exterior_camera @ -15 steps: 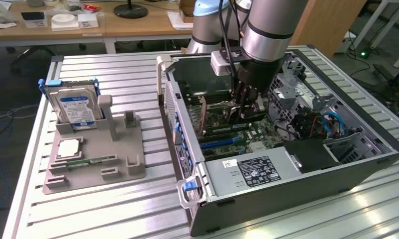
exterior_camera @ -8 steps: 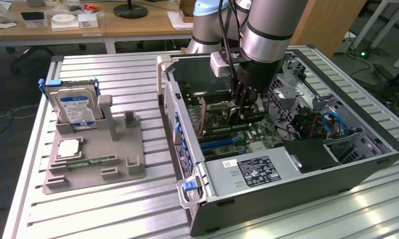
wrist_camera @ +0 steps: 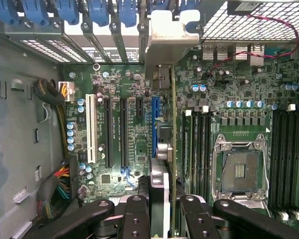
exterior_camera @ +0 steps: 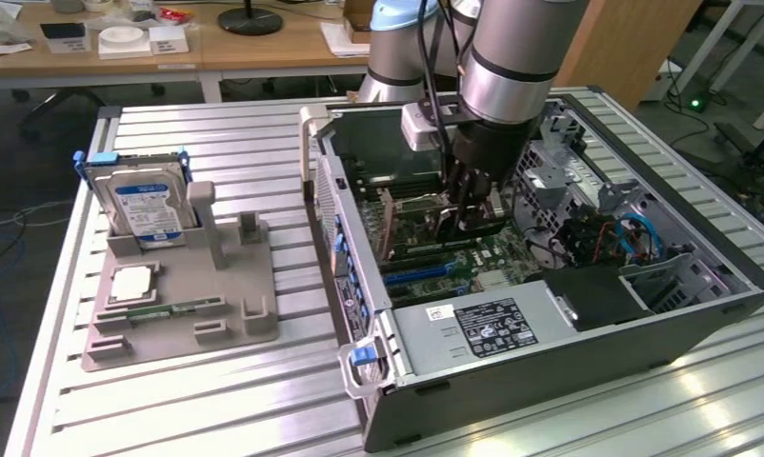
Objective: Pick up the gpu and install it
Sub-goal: 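Insert the gpu into the slot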
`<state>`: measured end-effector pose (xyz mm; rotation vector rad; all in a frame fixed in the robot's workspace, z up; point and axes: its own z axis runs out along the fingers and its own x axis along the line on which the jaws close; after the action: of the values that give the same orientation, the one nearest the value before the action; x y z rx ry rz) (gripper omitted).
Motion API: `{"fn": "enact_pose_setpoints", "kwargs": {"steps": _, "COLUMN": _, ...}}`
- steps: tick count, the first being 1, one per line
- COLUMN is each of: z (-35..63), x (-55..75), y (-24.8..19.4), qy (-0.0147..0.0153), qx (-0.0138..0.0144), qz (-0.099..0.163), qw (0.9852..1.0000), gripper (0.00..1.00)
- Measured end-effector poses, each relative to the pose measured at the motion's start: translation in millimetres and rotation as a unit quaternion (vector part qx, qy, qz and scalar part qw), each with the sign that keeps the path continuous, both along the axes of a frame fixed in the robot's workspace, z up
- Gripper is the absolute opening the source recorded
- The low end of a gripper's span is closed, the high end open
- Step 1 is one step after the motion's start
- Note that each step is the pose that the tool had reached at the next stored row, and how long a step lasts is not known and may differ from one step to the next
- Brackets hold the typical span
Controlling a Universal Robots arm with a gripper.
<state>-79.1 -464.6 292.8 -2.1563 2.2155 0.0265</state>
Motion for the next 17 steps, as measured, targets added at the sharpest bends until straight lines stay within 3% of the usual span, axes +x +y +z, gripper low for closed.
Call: {"fn": "enact_pose_setpoints", "kwargs": {"steps": 17, "z": -1.3, "x": -0.5, "y": 0.1, "qy": 0.0000, "qx": 0.0000, "qz": 0.000, "qw": 1.0000, "gripper": 0.28}}
